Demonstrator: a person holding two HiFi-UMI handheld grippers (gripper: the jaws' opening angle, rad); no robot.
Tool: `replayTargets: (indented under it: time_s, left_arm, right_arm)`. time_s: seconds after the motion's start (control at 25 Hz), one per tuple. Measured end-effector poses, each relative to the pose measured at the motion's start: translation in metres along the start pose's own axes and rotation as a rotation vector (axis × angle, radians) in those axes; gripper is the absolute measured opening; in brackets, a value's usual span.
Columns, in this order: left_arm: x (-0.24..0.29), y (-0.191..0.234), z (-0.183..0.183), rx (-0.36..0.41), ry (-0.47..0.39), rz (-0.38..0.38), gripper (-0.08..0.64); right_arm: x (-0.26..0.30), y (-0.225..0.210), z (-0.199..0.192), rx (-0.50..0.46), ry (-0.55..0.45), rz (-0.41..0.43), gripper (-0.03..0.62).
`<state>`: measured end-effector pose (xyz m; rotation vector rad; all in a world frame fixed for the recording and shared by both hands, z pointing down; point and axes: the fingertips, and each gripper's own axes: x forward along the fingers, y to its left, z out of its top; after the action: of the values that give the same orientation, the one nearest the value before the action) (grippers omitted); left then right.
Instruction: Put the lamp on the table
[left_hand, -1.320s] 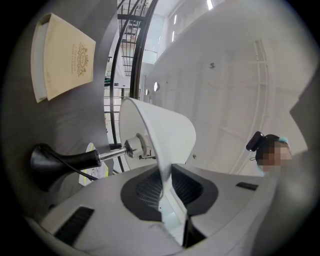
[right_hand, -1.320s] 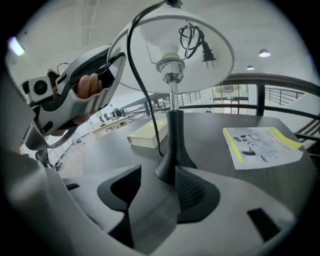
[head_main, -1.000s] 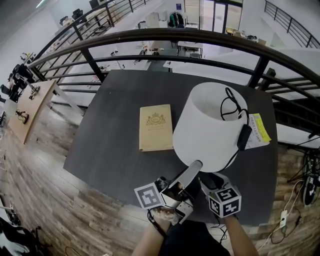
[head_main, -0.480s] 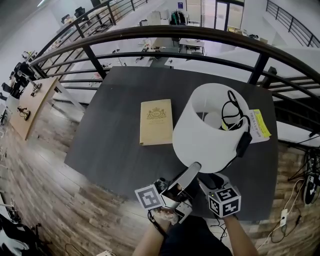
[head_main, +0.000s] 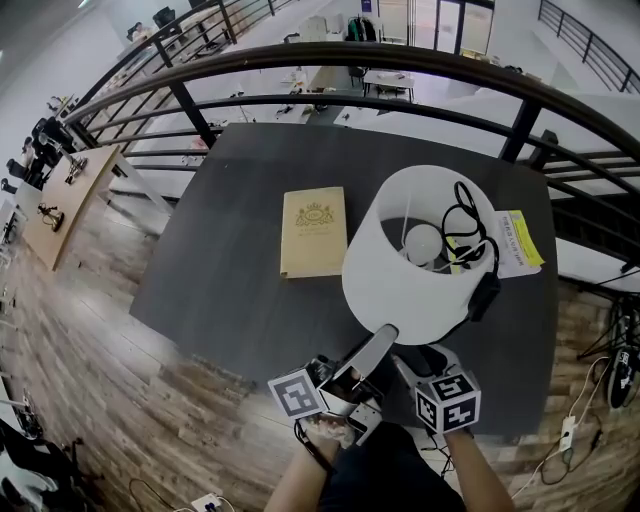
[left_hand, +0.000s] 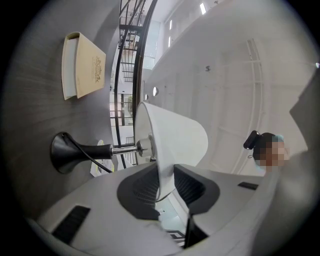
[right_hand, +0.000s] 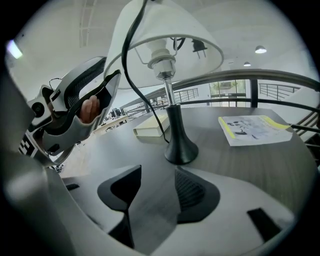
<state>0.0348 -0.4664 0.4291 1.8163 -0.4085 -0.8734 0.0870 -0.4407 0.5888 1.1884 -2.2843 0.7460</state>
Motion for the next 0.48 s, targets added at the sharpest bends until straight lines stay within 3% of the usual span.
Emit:
replayTargets:
  time_s: [0.48]
  left_arm:
    - [-0.0046,0.0036,-0.0026,0.002,-0.019,0.02,0.109]
  right_arm:
    - [-0.0047,0.0078,-0.0068,0.0,0.005,0.007,0.235]
